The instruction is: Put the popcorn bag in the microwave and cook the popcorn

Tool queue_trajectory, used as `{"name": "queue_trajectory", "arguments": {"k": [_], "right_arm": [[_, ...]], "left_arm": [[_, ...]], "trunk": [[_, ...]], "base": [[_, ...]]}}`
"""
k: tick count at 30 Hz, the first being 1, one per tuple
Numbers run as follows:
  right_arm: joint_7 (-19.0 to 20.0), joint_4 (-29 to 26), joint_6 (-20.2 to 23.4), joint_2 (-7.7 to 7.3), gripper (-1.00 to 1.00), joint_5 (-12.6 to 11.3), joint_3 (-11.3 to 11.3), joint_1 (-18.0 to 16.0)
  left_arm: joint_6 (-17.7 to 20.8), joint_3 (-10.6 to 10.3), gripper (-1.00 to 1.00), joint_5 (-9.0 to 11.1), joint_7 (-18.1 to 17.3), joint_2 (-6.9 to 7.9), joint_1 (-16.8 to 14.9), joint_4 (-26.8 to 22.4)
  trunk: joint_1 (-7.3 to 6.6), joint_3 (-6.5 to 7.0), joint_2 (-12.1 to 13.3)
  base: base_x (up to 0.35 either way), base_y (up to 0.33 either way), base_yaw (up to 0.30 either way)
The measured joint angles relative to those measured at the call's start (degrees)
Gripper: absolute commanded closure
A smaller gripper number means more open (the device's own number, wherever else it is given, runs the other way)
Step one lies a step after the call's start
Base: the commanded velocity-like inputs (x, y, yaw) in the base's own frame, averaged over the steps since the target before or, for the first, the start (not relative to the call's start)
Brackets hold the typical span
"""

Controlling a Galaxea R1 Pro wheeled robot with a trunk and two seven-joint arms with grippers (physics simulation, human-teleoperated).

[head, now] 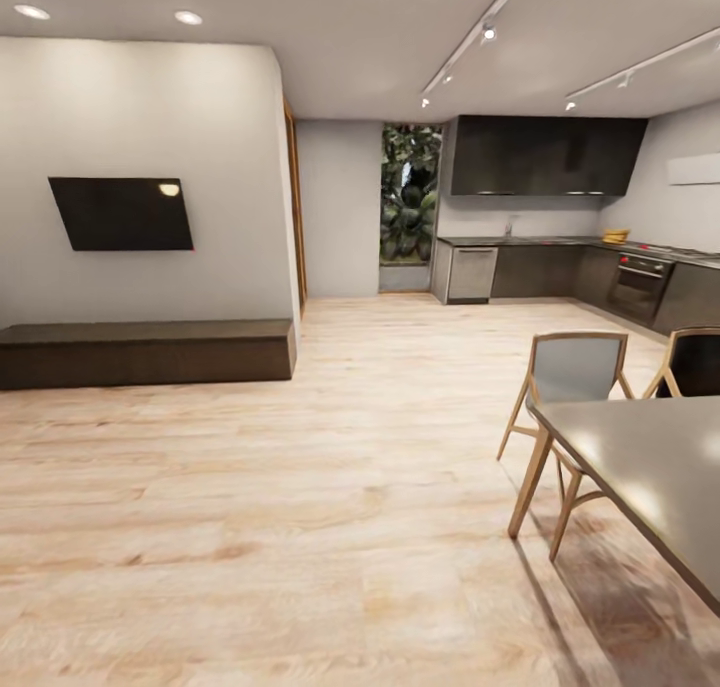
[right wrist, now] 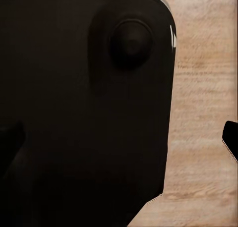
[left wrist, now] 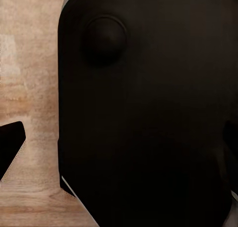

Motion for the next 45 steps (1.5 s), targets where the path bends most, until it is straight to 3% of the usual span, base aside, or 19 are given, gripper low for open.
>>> {"name": "queue_trajectory", "arguments": {"k": [27, 36, 41, 45], "right_arm": [[0.0, 0.0, -0.2, -0.07, -1.0, 0.16, -0.14, 0.0], [0.0, 0.0, -0.2, -0.05, -1.0, 0.04, -0.16, 0.0], [0.0, 0.0, -0.21, -0.09, -1.0, -0.08, -0.11, 0.0], [0.0, 0.0, -0.21, -0.09, -1.0, -0.08, -0.08, 0.0]], "left_arm": [[0.99, 0.0, -1.0, 0.0, 0.0, -0.05, 0.0, -0.04], [-0.07, 0.26, -1.0, 0.07, 0.25, 0.15, 0.0, -3.14], [-0.94, 0.25, -1.0, 1.97, 0.58, 0.15, 0.0, -3.12], [-0.81, 0.12, -1.0, 2.36, 0.56, 0.18, 0.0, -2.92]], "trunk": [[0.0, 0.0, 0.0], [0.0, 0.0, 0.0], [0.0, 0.0, 0.0], [0.0, 0.0, 0.0]], "base": [[0.322, 0.0, 0.0], [0.322, 0.025, 0.0], [0.322, 0.079, 0.0], [0.322, 0.081, 0.0]]}}
